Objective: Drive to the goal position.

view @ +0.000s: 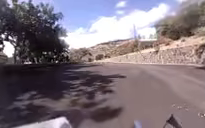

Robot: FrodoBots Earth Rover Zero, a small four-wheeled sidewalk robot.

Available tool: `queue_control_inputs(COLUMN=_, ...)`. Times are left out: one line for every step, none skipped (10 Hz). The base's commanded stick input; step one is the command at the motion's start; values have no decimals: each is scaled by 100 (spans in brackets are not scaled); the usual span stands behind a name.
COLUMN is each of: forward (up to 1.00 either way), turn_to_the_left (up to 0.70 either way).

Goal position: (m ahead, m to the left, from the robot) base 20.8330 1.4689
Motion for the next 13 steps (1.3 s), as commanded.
queue_control_inputs(forward=70, turn_to_the_left=0)
queue_control_inputs(forward=70, turn_to_the_left=0)
queue_control_inputs(forward=70, turn_to_the_left=0)
queue_control_inputs(forward=70, turn_to_the_left=0)
queue_control_inputs(forward=70, turn_to_the_left=0)
queue_control_inputs(forward=70, turn_to_the_left=0)
queue_control_inputs(forward=70, turn_to_the_left=0)
queue_control_inputs(forward=70, turn_to_the_left=0)
queue_control_inputs(forward=70, turn_to_the_left=0)
queue_control_inputs(forward=70, turn_to_the_left=0)
queue_control_inputs(forward=70, turn_to_the_left=0)
queue_control_inputs(forward=70, turn_to_the_left=0)
queue_control_inputs(forward=70, turn_to_the_left=0)
